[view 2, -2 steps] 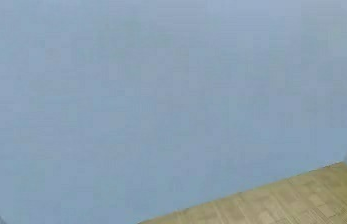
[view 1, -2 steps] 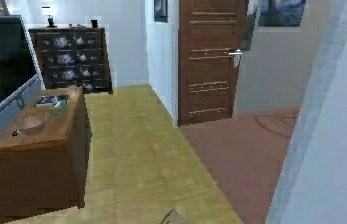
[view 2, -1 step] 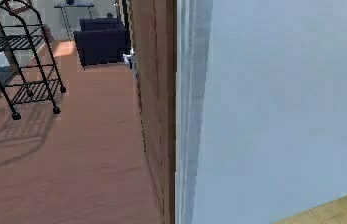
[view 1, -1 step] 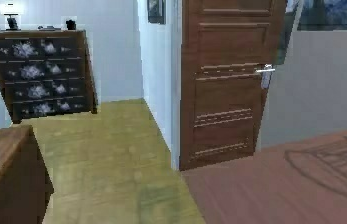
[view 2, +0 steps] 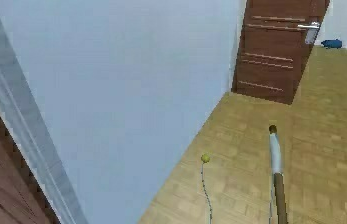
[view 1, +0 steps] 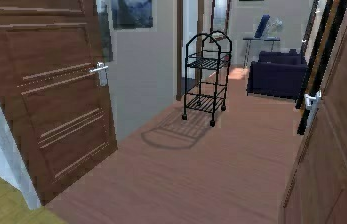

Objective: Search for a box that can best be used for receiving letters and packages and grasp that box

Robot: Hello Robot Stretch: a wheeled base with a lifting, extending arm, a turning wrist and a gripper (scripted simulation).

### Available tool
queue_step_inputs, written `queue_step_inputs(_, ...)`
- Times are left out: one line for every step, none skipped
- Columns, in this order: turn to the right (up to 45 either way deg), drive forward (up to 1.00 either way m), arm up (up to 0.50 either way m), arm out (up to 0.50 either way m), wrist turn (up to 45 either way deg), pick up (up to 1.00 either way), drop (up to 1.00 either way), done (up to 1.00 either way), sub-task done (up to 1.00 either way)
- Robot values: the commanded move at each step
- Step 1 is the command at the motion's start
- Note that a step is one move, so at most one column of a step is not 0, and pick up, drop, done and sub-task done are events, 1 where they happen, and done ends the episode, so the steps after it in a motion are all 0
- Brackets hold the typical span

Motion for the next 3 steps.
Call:
queue_step_inputs(21.0,0.00,0.00,0.00,0.0,0.00,0.00,0.00,0.00)
queue_step_inputs(0.0,0.05,0.00,0.00,0.0,0.00,0.00,0.00,0.00)
queue_step_inputs(-36.0,0.00,0.00,0.00,0.0,0.00,0.00,0.00,0.00)
